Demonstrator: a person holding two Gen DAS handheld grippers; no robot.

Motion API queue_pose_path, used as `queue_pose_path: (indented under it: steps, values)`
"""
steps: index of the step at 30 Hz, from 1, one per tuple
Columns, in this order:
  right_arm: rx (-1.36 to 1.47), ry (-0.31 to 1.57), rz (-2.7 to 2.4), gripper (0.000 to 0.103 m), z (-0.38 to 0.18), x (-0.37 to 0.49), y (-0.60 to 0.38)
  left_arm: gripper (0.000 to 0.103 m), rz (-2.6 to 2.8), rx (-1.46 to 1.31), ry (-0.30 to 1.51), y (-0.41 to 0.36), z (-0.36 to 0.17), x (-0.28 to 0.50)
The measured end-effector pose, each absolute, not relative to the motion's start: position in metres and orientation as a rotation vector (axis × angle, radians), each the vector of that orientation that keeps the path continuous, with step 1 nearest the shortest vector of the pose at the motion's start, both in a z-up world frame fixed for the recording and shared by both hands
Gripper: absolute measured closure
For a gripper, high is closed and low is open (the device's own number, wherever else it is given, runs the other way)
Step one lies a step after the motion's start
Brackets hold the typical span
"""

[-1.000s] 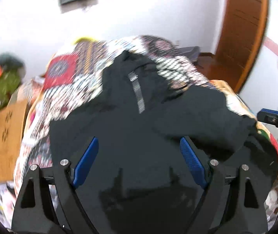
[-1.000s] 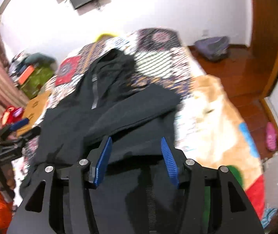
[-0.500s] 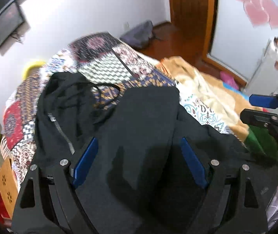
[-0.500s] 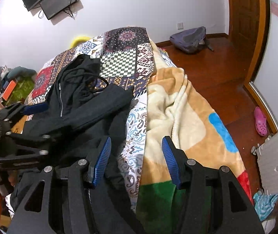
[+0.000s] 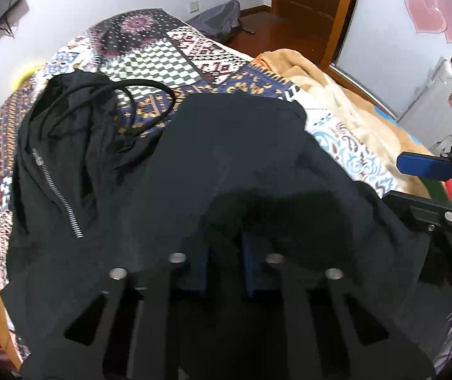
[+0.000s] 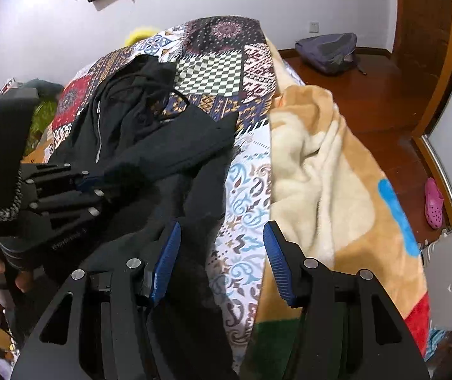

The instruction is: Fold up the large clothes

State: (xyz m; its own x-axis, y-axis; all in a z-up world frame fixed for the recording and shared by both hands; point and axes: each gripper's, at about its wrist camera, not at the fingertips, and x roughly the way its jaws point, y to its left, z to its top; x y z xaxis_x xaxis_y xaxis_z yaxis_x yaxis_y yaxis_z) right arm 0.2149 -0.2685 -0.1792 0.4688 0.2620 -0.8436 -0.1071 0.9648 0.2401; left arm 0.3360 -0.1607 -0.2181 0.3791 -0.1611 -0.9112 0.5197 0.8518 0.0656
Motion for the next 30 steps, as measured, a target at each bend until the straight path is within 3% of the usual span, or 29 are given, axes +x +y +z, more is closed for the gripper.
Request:
queue_pose_path:
  steps: [14,17,21,23,25,27,30]
  values:
    - [0.101,1.085,0.223,0.052,-0.173,0.213,-0.247,0.097,-0.315,0.164,0.769,-0.043,-0.096,0.324]
    - [0.101,1.090,0.203,0.052,-0.177,0.211,-0.241,0.097,-0.293,0.159,0.764,-0.022,-0.105,0.308]
    - [0.127,1.109,0.189,0.052,-0.185,0.207,-0.238,0.094,-0.253,0.158,0.875,0.003,-0.158,0.289]
    - [0.125,1.112,0.182,0.051,-0.185,0.206,-0.236,0.087,-0.238,0.127,0.955,0.020,-0.187,0.282]
    - [0.117,1.115,0.174,0.050,-0.185,0.206,-0.233,0.062,-0.226,0.091,1.037,0.037,-0.218,0.274]
    - [0.107,1.116,0.169,0.050,-0.185,0.206,-0.229,0.046,-0.200,0.070,1.079,0.049,-0.236,0.264]
    - [0.092,1.113,0.170,0.050,-0.186,0.205,-0.225,0.035,-0.190,0.030,1.087,0.058,-0.245,0.252]
